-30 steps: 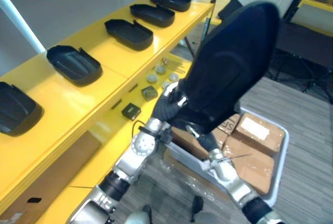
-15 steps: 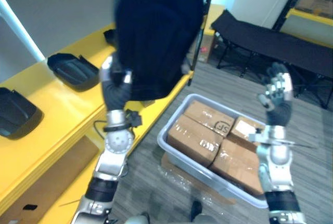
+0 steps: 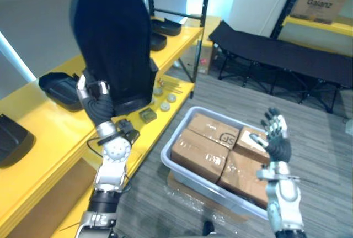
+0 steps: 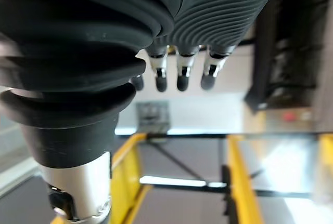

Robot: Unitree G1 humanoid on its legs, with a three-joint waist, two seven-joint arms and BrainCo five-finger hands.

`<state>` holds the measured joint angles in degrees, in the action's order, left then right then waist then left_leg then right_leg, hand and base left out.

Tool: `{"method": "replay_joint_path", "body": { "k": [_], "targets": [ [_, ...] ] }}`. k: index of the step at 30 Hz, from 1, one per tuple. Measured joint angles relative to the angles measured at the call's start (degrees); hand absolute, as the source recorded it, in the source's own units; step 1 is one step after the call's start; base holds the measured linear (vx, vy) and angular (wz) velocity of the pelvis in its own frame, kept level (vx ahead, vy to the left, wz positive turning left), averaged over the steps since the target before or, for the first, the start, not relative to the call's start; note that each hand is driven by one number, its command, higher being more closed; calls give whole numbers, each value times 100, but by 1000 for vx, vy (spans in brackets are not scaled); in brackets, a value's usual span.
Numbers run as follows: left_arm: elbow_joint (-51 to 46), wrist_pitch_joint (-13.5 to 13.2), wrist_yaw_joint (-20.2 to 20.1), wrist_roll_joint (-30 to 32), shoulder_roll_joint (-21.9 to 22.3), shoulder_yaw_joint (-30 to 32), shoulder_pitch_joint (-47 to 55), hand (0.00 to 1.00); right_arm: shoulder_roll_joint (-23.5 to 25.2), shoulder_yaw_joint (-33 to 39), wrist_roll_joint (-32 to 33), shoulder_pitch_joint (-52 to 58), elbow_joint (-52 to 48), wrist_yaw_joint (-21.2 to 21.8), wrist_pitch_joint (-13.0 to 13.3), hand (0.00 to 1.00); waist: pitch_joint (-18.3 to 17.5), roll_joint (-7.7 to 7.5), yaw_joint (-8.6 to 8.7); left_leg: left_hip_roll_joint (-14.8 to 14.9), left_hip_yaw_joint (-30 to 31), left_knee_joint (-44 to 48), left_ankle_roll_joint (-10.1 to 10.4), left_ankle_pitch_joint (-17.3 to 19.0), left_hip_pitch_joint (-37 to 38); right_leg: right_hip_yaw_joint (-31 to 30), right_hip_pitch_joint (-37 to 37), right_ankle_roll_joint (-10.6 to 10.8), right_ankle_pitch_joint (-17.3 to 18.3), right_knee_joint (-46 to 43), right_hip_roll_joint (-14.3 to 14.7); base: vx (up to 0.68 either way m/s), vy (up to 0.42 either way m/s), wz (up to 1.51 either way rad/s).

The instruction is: Walk over and take plastic housings, then place them on the shelf

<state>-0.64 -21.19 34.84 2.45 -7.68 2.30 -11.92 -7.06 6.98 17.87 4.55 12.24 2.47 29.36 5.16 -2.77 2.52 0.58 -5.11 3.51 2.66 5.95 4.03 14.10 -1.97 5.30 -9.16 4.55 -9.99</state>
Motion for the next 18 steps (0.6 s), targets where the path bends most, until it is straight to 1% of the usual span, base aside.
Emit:
{"method": "replay_joint_path", "body": {
  "k": [2,3,5,7,9,10,11,12,13,14,15,17,18],
  "targets": [
    [-327,26,-222,-30,102,87,436,100,80,-47,2,-1,0,9,0,0,-21,34,-27,-5,109,-5,2,-9,-13,84,-25,11,19,0,-8,-1,-3,22],
    [-588,64,-284,-18,158,191,725,100,104,-133,144,-1,1,27,-7,0,-31,56,-45,-15,230,-41,6,-45,-19,246,-75,10,38,1,-21,3,-8,38],
    [-787,122,-352,-17,158,361,922,100,126,-227,209,-4,12,24,-42,0,-36,68,-87,-29,332,-113,9,-89,-14,389,-137,27,77,1,-39,-3,-8,41],
    [-1185,263,-456,-13,148,894,1262,100,131,-393,224,-52,139,8,-58,0,-48,97,-285,-32,546,-150,18,-117,-41,623,-222,23,133,2,-42,-6,-20,50],
    [-1415,267,-461,-42,147,1493,1606,100,135,-541,272,-125,257,1,-67,0,-108,134,-508,-38,735,-149,32,-144,-145,807,-228,13,164,2,-42,5,-23,59],
    [-1566,266,-461,-44,148,1974,1917,100,137,-685,305,-202,294,-6,-66,0,-146,167,-669,-58,923,-155,39,-200,-226,1000,-236,26,186,2,-48,20,-22,62],
    [-1627,266,-460,-41,153,2142,2059,100,138,-741,314,-267,344,-6,-66,0,-153,177,-747,-63,977,-176,41,-230,-222,1078,-248,30,192,1,-56,43,-19,62],
    [-1687,262,-460,-33,153,2377,2237,100,138,-830,316,-364,459,-12,-65,0,-150,187,-866,-78,1083,-190,44,-268,-229,1169,-287,31,194,2,-68,39,-12,56],
    [-1733,255,-463,-28,157,2577,2463,100,131,-927,318,-462,586,-24,-65,0,-153,200,-1023,-113,1229,-189,37,-280,-231,1318,-379,57,217,2,-86,27,-7,62],
    [-1743,209,-495,-39,169,2766,2702,100,132,-1061,305,-557,689,-56,-69,0,-179,196,-1177,-153,1326,-188,31,-283,-241,1439,-432,82,245,2,-94,0,-4,55],
    [-1743,177,-518,-41,189,2874,2827,100,133,-1136,273,-600,705,-101,-69,0,-217,199,-1251,-172,1381,-188,24,-288,-301,1487,-433,81,247,3,-104,-18,13,50],
    [-1745,-6,-615,-37,276,3278,3208,100,142,-1403,-118,-785,718,-279,-92,0,-263,156,-1482,-240,1572,-182,18,-291,-416,1722,-436,75,285,2,-159,-15,40,47],
    [-1747,-29,-636,-43,310,3368,3287,100,140,-1451,-193,-836,735,-286,-110,0,-263,150,-1531,-250,1602,-183,19,-294,-415,1754,-450,63,292,2,-166,-3,45,37]
  ]
}}
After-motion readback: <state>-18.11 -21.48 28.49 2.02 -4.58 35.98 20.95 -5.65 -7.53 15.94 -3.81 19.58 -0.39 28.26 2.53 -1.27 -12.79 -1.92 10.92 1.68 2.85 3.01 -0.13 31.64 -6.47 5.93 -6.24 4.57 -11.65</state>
